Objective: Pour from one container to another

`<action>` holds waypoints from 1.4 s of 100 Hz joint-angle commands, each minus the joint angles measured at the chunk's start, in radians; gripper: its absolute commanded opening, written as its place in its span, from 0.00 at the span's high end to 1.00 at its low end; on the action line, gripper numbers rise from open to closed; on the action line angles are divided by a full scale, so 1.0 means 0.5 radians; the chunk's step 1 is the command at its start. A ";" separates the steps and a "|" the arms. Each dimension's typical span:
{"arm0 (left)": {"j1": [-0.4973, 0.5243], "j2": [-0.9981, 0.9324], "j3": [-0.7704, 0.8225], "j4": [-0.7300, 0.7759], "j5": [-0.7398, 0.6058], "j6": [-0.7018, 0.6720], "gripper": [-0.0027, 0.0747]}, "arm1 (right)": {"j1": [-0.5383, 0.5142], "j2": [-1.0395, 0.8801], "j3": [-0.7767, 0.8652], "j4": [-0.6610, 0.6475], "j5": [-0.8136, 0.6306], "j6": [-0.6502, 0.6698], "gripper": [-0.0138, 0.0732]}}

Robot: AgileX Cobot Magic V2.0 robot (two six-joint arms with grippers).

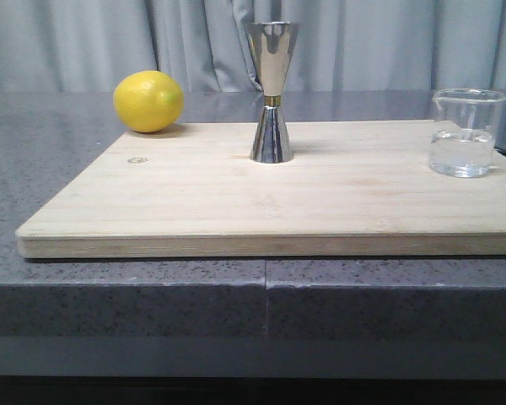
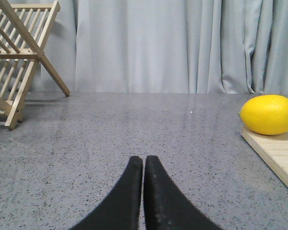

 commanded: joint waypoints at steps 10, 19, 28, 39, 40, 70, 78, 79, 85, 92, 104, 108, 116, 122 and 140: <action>-0.001 -0.049 0.042 -0.014 -0.150 -0.007 0.99 | -0.008 -0.039 0.052 -0.006 -0.134 -0.019 0.92; -0.001 -0.049 0.042 -0.014 -0.150 -0.007 0.99 | -0.008 -0.039 0.052 -0.006 -0.134 -0.019 0.92; -0.001 -0.049 0.042 -0.014 -0.150 -0.007 0.99 | -0.008 -0.039 0.052 -0.006 -0.134 -0.019 0.92; -0.001 -0.049 0.042 -0.014 -0.160 -0.007 0.99 | -0.008 -0.039 0.052 -0.006 -0.143 -0.019 0.92; -0.001 -0.049 0.042 -0.014 -0.164 -0.007 0.99 | -0.008 -0.039 0.052 -0.006 -0.143 -0.019 0.92; -0.001 -0.049 0.042 -0.014 -0.168 -0.007 0.99 | -0.008 -0.039 0.052 -0.006 -0.143 -0.019 0.92; -0.001 -0.049 0.042 -0.014 -0.168 -0.007 0.99 | -0.008 -0.039 0.052 -0.006 -0.143 -0.019 0.92; -0.001 -0.049 0.042 -0.014 -0.168 -0.007 0.99 | -0.008 -0.039 0.052 -0.006 -0.143 -0.019 0.92; -0.001 -0.049 0.042 -0.014 -0.168 -0.007 0.99 | -0.008 -0.039 0.052 -0.006 -0.143 -0.019 0.92; -0.001 -0.049 0.042 -0.034 -0.217 -0.007 0.99 | -0.008 -0.039 0.052 -0.006 -0.158 -0.019 0.92; -0.001 -0.045 0.000 -0.271 -0.358 -0.043 0.99 | -0.008 -0.039 -0.004 0.047 -0.150 -0.017 0.92; -0.001 -0.039 -0.040 -0.327 -0.358 -0.043 0.99 | -0.008 -0.039 -0.056 0.047 -0.119 -0.017 0.92; -0.005 0.007 -0.155 -0.352 -0.314 -0.043 0.99 | -0.008 -0.017 -0.193 0.047 0.000 -0.017 0.92; -0.005 0.076 -0.288 -0.352 -0.272 -0.043 0.99 | -0.008 0.034 -0.329 0.047 0.116 -0.017 0.92; -0.005 0.450 -0.760 -0.368 -0.030 -0.043 0.99 | -0.008 0.354 -0.712 0.047 0.386 -0.017 0.92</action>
